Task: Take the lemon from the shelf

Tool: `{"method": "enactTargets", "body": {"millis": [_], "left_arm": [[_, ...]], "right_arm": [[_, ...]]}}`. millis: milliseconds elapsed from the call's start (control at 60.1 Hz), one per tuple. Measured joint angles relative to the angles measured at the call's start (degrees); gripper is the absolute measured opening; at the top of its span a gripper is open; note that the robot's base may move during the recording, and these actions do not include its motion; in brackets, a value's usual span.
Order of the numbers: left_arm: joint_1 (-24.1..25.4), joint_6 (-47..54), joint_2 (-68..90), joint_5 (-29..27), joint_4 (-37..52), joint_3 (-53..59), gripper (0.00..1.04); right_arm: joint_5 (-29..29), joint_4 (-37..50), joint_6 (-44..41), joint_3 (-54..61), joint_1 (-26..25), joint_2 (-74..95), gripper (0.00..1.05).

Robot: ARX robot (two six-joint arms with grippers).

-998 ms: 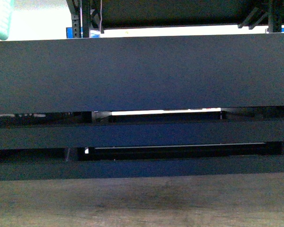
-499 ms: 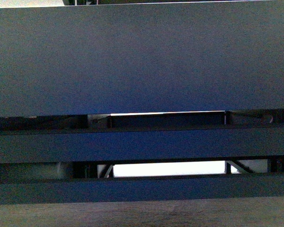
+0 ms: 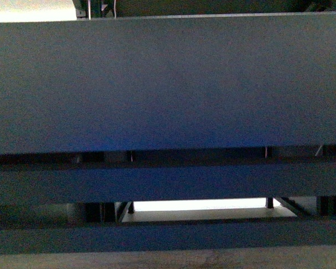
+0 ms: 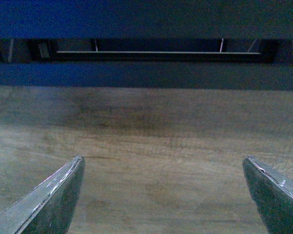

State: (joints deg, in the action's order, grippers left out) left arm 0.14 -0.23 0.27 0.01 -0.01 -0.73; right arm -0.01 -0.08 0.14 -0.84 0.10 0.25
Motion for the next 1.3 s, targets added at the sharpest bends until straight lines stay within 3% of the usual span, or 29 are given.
{"method": "enactTargets", "body": {"millis": [1297], "left_arm": [[0.0,0.0,0.0,0.0,0.0,0.0,0.97]], "right_arm": [[0.0,0.0,0.0,0.0,0.0,0.0,0.97]]}}
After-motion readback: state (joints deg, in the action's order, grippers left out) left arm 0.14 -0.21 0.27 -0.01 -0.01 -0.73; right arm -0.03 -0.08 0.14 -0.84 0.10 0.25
